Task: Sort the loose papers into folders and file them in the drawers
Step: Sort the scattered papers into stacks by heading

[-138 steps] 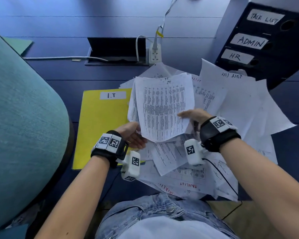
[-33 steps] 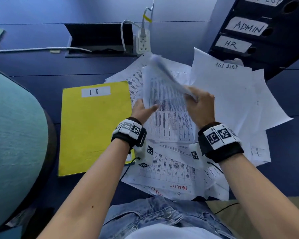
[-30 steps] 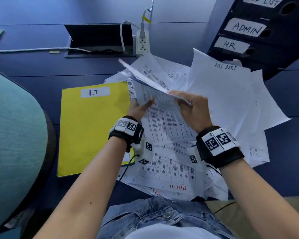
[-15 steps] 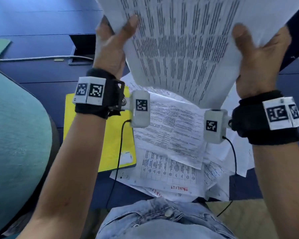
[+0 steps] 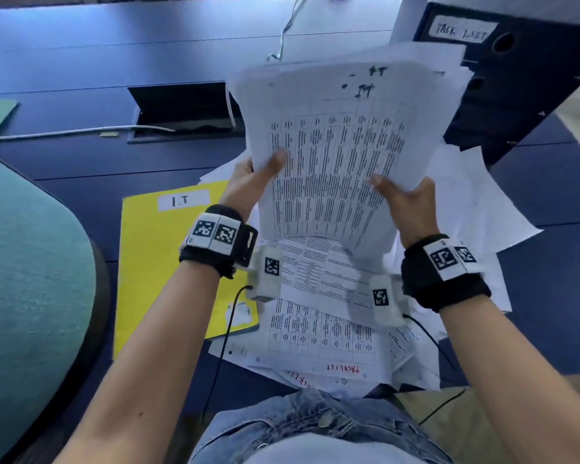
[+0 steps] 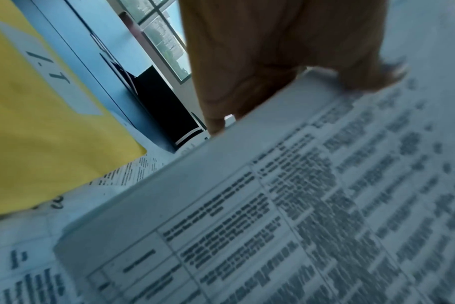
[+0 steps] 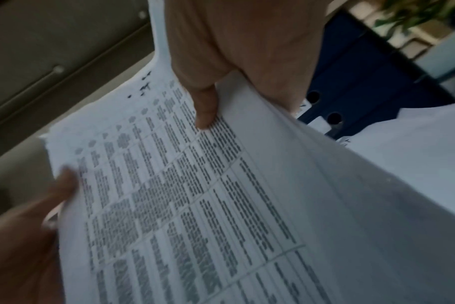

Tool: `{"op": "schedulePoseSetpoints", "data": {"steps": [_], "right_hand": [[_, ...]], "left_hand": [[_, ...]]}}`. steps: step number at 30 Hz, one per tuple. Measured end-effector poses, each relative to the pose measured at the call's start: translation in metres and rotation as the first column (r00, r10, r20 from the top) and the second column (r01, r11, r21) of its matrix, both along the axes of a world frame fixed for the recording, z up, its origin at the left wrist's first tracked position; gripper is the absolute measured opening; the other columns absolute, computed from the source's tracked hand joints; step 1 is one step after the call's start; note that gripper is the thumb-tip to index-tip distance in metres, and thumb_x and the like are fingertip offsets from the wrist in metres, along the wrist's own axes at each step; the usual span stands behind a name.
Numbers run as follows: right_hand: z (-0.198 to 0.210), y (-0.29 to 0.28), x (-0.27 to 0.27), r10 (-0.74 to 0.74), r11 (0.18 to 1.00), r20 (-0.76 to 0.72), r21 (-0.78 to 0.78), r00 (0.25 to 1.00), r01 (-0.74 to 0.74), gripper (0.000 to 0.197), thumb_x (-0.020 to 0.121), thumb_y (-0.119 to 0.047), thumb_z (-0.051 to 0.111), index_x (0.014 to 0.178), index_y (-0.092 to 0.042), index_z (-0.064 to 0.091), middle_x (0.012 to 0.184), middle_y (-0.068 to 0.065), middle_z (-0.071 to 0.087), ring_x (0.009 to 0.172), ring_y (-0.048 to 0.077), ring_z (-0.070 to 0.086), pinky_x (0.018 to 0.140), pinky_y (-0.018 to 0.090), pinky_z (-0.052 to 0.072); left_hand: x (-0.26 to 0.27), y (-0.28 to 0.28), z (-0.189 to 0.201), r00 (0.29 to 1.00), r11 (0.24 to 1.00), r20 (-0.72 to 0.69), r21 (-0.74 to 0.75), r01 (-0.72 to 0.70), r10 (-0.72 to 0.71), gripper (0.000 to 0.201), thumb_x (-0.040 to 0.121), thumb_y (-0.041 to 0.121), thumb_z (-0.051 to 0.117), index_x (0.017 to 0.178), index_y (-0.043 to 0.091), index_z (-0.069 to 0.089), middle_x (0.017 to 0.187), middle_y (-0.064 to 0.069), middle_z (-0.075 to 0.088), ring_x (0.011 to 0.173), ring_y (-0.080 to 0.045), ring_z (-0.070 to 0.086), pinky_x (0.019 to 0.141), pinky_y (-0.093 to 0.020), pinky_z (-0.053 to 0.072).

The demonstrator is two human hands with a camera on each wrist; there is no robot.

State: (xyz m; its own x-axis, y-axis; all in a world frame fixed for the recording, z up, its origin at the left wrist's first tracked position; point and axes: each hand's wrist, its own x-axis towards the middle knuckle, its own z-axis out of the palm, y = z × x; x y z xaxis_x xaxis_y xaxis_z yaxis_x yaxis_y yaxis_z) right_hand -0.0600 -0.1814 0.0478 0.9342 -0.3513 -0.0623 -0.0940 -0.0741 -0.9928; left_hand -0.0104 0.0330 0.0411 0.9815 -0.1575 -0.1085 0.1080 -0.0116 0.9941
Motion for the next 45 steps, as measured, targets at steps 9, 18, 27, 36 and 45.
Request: {"op": "schedulePoseSetpoints", "data": {"steps": [9, 18, 27, 36, 45], "right_hand": [[-0.044, -0.042, 0.01, -0.25, 0.966, -0.232, 0.006, 0.94, 0.258, 0.012, 0.083, -0.006, 0.068, 0.079, -0.007, 0.056, 0.1, 0.012, 0.059, 0.091, 0.018, 0.056, 0.081, 0.029, 0.045], [-0.078, -0.054, -0.002, -0.27, 0.951, -0.461, 0.01, 0.845, 0.309, 0.06, 0.087, -0.007, 0.064, 0.133, 0.009, 0.029, 0.13, 0.02, 0.046, 0.121, 0.028, 0.047, 0.084, 0.024, 0.037], [-0.082, -0.059, -0.003, -0.177, 0.918, -0.467, 0.239, 0.866, 0.317, 0.084, 0.081, -0.014, 0.07, 0.142, 0.005, 0.016, 0.124, 0.008, 0.047, 0.12, 0.021, 0.046, 0.103, 0.032, 0.037], [-0.087, -0.058, 0.01, -0.055, 0.944, -0.417, 0.274, 0.907, 0.183, 0.05, 0.084, -0.015, 0.067, 0.125, 0.001, 0.043, 0.118, 0.011, 0.057, 0.098, 0.021, 0.058, 0.071, 0.027, 0.053], [-0.081, -0.066, 0.011, -0.247, 0.969, -0.245, -0.083, 0.938, 0.233, 0.017, 0.092, 0.0, 0.049, 0.084, -0.009, 0.061, 0.085, 0.004, 0.059, 0.084, 0.016, 0.052, 0.084, 0.03, 0.043]], "left_hand": [[0.029, 0.001, -0.047, 0.912, 0.957, -0.388, 0.291, -0.016, 0.134, 0.024, 0.095, 0.037, 0.046, 0.098, 0.016, 0.058, 0.088, 0.002, 0.056, 0.09, -0.019, 0.053, 0.065, -0.027, 0.035], [0.033, -0.014, -0.091, 0.864, 0.754, -0.469, 0.632, 0.182, 0.184, 0.058, 0.085, 0.041, 0.06, 0.13, 0.006, 0.05, 0.142, -0.019, 0.038, 0.132, -0.035, 0.036, 0.112, -0.04, 0.029], [0.029, -0.019, -0.077, 0.875, 0.753, -0.472, 0.614, 0.236, 0.11, 0.035, 0.093, 0.011, 0.052, 0.123, -0.008, 0.052, 0.123, -0.021, 0.057, 0.082, -0.019, 0.048, 0.056, -0.021, 0.038], [0.025, 0.007, -0.058, 0.929, 0.831, -0.323, 0.555, 0.032, 0.18, 0.021, 0.091, 0.017, 0.057, 0.073, 0.005, 0.059, 0.072, -0.002, 0.05, 0.077, -0.015, 0.048, 0.063, -0.024, 0.043], [0.021, 0.067, -0.009, 0.897, 0.674, -0.089, 0.693, -0.257, 0.433, 0.025, 0.081, 0.023, 0.056, 0.1, 0.013, 0.068, 0.096, -0.019, 0.059, 0.094, -0.029, 0.054, 0.081, -0.028, 0.041]]}}
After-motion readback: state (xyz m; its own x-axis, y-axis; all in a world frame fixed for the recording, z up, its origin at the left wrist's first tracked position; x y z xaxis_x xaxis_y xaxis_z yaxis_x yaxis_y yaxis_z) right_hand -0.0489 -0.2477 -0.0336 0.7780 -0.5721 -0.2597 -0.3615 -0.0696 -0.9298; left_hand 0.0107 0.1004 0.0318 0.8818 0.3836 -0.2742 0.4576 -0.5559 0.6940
